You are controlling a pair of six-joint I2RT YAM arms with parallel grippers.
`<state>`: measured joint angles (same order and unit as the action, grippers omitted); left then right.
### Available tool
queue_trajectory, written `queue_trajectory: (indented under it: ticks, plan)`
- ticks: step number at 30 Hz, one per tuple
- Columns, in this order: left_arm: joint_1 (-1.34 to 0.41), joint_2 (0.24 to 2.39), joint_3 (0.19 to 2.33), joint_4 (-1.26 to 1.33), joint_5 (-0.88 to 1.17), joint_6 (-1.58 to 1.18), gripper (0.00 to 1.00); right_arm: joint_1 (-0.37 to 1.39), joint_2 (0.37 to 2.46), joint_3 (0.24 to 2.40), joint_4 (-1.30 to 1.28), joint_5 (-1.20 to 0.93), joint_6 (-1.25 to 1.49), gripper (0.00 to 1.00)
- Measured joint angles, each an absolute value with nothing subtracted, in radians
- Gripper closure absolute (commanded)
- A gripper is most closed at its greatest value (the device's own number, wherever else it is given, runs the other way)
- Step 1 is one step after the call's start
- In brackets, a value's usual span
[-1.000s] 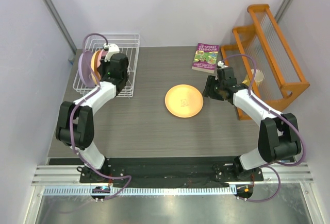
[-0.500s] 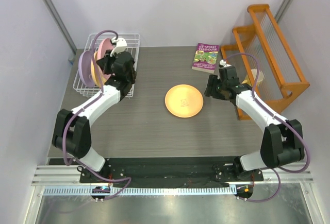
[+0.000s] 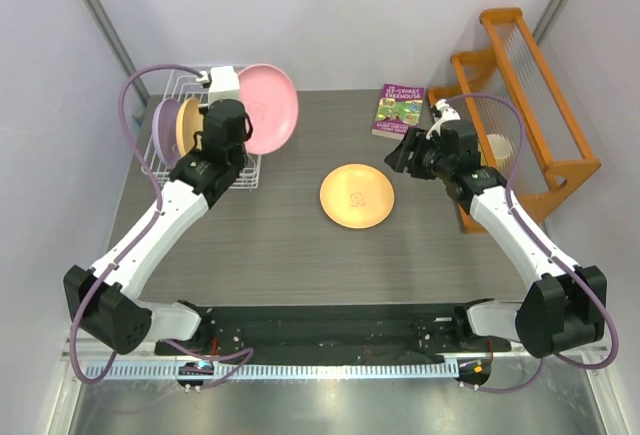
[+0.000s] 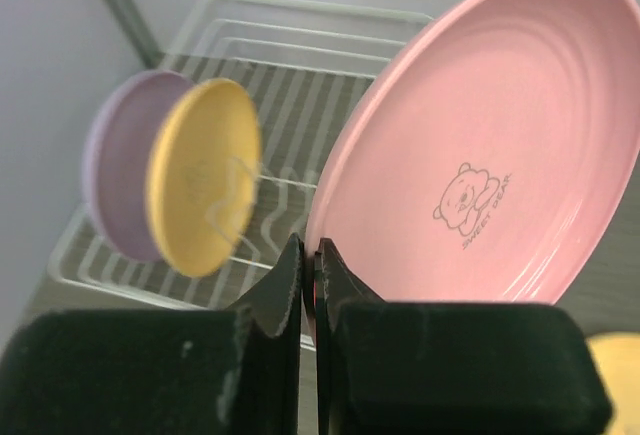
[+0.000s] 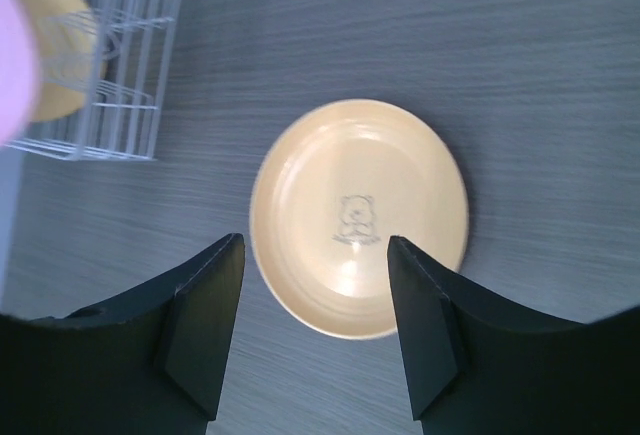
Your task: Unload the plates from the dish rack
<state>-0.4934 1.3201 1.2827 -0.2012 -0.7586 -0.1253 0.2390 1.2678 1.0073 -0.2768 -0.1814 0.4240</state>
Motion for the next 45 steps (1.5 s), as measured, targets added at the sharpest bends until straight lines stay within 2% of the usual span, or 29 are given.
queue_trajectory:
  ticks: [5, 11, 23, 24, 25, 27, 28, 31, 34, 37, 41, 43, 45]
  plan:
    - [-0.496, 1.319, 1.228, -0.266, -0.514, -0.299, 1.0, 0.243, 1.224, 0.919, -0.097, -0.287, 0.507, 0.34]
    - [-0.498, 1.321, 1.151, -0.275, -0.293, -0.449, 1.0, 0.265, 1.224, 0.889, 0.004, -0.329, 0.553, 0.34]
    - [-0.54, 1.332, 1.118, -0.221, -0.182, -0.564, 1.0, 0.328, 1.29, 0.888, 0.077, -0.339, 0.575, 0.35]
    - [-0.545, 1.336, 1.118, -0.219, -0.182, -0.567, 1.0, 0.336, 1.298, 0.888, 0.078, -0.338, 0.575, 0.38]
    - [-0.549, 1.34, 1.118, -0.218, -0.182, -0.569, 1.0, 0.343, 1.304, 0.888, 0.079, -0.337, 0.575, 0.58]
    - [-0.56, 1.351, 1.118, -0.217, -0.183, -0.569, 1.0, 0.361, 1.32, 0.888, 0.078, -0.325, 0.569, 0.75]
    - [-0.564, 1.355, 1.118, -0.217, -0.183, -0.569, 1.0, 0.367, 1.327, 0.89, 0.075, -0.318, 0.567, 0.92]
    - [-0.572, 1.361, 1.118, -0.221, -0.188, -0.569, 1.0, 0.374, 1.343, 0.894, 0.05, -0.273, 0.559, 0.99]
    - [-0.584, 1.361, 1.118, -0.218, -0.189, -0.564, 0.88, 0.373, 1.351, 0.904, 0.021, -0.228, 0.551, 0.99]
    - [-0.588, 1.36, 1.116, -0.214, -0.199, -0.559, 0.44, 0.376, 1.351, 0.911, 0.01, -0.202, 0.543, 0.99]
    - [-0.587, 1.343, 1.112, -0.201, -0.242, -0.546, 0.2, 0.379, 1.35, 0.913, -0.047, -0.139, 0.517, 0.99]
    - [-0.587, 1.326, 1.105, -0.199, -0.279, -0.532, 0.02, 0.378, 1.349, 0.913, -0.084, -0.099, 0.505, 0.99]
    - [-0.587, 1.304, 1.096, -0.199, -0.332, -0.509, 0.01, 0.376, 1.349, 0.913, -0.123, -0.067, 0.493, 0.99]
